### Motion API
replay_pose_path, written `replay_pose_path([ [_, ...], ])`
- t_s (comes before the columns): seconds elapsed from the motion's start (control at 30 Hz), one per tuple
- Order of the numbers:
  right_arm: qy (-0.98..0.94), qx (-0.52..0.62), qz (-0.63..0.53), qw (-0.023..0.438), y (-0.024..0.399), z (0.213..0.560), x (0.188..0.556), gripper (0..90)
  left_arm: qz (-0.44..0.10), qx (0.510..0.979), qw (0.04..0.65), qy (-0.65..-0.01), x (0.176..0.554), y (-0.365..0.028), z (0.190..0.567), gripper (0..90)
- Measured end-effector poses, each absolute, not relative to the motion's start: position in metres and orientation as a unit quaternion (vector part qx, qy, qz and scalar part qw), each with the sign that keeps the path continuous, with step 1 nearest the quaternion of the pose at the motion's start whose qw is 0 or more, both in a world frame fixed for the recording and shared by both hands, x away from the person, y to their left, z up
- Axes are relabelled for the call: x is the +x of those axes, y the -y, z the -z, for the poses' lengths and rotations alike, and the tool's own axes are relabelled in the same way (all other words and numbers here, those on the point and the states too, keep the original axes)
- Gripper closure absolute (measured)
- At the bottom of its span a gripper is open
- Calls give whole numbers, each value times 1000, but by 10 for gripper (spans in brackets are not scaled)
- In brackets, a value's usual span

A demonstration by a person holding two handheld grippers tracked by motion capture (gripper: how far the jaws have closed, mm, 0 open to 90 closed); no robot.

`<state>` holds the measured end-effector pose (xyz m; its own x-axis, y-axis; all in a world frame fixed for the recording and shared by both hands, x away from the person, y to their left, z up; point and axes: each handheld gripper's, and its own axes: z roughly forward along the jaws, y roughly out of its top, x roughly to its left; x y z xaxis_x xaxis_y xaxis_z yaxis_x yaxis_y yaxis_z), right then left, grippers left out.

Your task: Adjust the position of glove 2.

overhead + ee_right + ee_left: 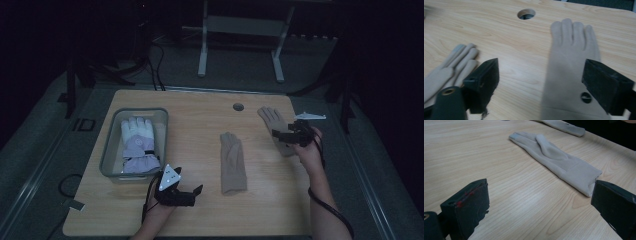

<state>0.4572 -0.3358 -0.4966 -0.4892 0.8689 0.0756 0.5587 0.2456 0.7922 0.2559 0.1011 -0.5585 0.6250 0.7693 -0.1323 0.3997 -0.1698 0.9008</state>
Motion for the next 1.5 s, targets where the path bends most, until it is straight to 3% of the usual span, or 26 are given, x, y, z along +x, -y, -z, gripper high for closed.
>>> replay_pose_path([
  [0.4, -759, 470, -382, 239, 349, 495, 486, 306, -179, 747, 510, -387, 255, -98, 559, 22],
  [0.6, -765, 479, -348, 253, 341, 511, 507, 376, -180, 749, 510, -381, 253, -97, 559, 22],
  [0.83, -773, 493, -312, 249, 339, 535, 519, 380, -178, 746, 516, -382, 251, -98, 557, 23],
  [0.9, -778, 505, -291, 234, 340, 546, 522, 434, -178, 746, 515, -383, 251, -98, 557, 22],
  [0.97, -766, 523, -301, 222, 343, 547, 520, 571, -177, 746, 515, -383, 251, -98, 557, 23],
  [1.0, -766, 523, -301, 222, 343, 547, 520, 571, -177, 747, 515, -382, 251, -97, 557, 23],
  [1.1, -767, 526, -291, 226, 340, 545, 518, 763, -177, 745, 517, -383, 250, -98, 556, 22],
  [1.5, -706, 595, -313, 223, 338, 536, 506, 836, -174, 746, 517, -383, 250, -97, 557, 22],
])
